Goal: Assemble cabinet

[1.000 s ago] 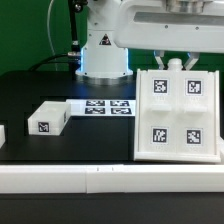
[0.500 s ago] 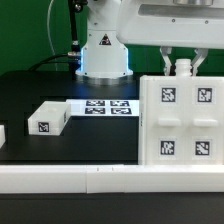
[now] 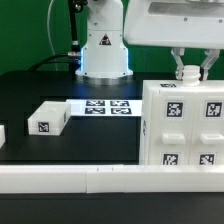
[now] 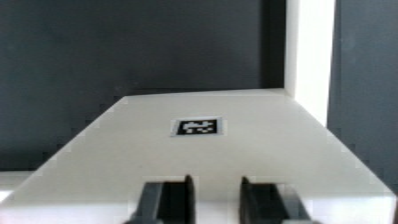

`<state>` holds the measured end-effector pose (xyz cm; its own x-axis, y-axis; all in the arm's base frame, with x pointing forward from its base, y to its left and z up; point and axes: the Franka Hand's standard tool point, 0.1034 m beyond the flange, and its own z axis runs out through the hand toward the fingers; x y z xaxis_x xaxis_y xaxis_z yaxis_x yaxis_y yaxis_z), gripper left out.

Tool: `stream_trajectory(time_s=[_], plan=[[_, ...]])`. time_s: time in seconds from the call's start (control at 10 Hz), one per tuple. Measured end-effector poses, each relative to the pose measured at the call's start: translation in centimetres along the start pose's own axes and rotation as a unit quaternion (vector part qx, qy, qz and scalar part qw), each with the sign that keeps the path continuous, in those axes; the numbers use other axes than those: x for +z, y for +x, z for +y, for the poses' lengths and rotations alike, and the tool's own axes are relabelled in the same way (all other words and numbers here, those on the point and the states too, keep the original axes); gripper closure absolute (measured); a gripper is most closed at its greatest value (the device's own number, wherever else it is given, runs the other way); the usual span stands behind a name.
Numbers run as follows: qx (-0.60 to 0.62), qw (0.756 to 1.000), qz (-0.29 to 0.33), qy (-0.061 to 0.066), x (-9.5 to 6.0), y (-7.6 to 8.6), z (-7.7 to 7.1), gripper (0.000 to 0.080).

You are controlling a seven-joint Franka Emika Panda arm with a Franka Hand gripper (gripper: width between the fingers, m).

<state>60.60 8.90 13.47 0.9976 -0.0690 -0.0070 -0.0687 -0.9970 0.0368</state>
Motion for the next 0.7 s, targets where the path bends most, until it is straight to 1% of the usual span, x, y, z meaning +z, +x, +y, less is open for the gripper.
stream_trajectory(time_s=[0.1,0.2,0.3,0.4,0.5,0.6,0.7], plan=[[0.0,1.0,0.001,0.0,0.0,0.0,0.0,0.0685],[0.001,1.0,0.001,0.0,0.0,0.0,0.1,0.0566],[0.002,1.0,0.001,0.0,0.0,0.1,0.2,0.0431],[-0.003,1.0,-0.001,0.004,-0.6,-0.4,0.9,0.0281],[-0.001,1.0,-0.002,0.009,-1.5,-1.5,2.5,0.0281],[0.008,1.0,-0.009,0.013,-1.7,-2.9,4.3,0.01],[0.016,1.0,-0.009,0.009,-1.4,-3.5,5.4,0.01]])
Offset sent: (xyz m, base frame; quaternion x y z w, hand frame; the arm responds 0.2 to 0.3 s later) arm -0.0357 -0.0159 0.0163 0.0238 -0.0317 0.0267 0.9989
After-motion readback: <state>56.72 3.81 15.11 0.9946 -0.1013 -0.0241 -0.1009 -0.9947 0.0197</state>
